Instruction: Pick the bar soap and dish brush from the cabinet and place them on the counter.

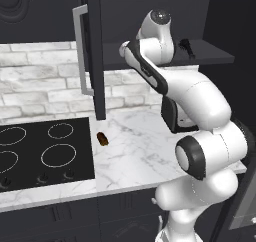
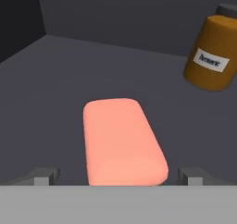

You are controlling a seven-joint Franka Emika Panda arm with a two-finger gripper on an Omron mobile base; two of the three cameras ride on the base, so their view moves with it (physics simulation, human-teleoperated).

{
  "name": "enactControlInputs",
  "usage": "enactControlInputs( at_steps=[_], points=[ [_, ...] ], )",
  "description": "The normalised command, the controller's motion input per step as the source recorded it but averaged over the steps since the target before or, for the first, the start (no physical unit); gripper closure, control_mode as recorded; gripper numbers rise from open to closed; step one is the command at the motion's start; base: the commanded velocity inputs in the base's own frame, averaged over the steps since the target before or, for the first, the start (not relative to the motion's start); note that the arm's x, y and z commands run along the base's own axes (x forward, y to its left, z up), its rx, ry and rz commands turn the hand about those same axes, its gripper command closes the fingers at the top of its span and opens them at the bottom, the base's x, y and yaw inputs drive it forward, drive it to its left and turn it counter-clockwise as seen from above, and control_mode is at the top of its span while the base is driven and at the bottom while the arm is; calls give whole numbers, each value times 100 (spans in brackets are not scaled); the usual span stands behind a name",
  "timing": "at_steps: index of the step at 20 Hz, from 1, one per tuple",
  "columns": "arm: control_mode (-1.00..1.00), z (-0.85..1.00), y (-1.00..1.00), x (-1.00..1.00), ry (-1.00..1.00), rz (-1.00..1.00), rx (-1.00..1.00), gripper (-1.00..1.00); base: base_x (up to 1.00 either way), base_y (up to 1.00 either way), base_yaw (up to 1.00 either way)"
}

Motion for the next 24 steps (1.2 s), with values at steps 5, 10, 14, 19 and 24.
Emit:
enactControlInputs(
  at_steps=[5,10,14,19,24],
  points=[
    [-100,-14,6,25,3,0,0,-100,0,0,0],
    [-100,-14,5,23,2,0,0,-100,0,0,0],
    [-100,-15,1,22,3,0,0,100,0,0,0],
    [-100,-14,0,17,3,0,0,100,0,0,0],
    [-100,-2,0,9,1,0,0,100,0,0,0]
  ],
)
